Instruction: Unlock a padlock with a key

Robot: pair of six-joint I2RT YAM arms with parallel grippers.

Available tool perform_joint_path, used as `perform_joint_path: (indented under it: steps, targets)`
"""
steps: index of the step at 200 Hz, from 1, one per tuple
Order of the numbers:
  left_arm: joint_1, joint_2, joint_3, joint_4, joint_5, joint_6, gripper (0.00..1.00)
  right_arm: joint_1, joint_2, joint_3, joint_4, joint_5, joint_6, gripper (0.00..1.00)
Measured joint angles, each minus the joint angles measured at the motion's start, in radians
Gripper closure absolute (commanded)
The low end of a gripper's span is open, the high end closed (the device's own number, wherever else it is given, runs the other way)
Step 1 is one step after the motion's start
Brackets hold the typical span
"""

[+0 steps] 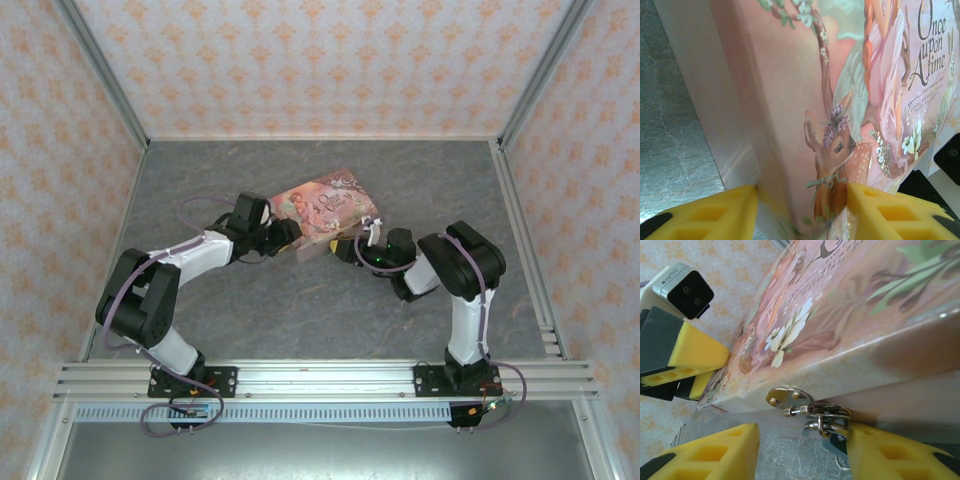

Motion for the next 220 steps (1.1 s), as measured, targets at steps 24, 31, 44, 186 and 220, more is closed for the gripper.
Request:
perform_joint_path:
  steps: [24,31,44,186,220]
  targets:
    - [0.000,0.000,0.001,-0.002,0.000,0.000,0.52,0.000,0.000,-0.001,-0.003,0.003,0.000,0.58]
    - [0.000,0.000,0.001,-0.002,0.000,0.000,0.52,0.000,0.000,-0.001,-0.004,0.004,0.000,0.60]
    - [0.000,0.000,0.001,-0.002,0.000,0.000,0.52,-0.002,0.000,-0.003,-0.008,0.008,-0.003,0.63]
    - [0.000,0.000,0.001,-0.002,-0.001,0.001,0.52,-0.013,-0.007,-0.009,-0.066,0.023,-0.034,0.98]
    - [0.000,0.000,0.001,-0.002,-0.003,0.001,0.52,-0.014,-0.014,-0.013,-0.071,0.026,-0.034,1.00]
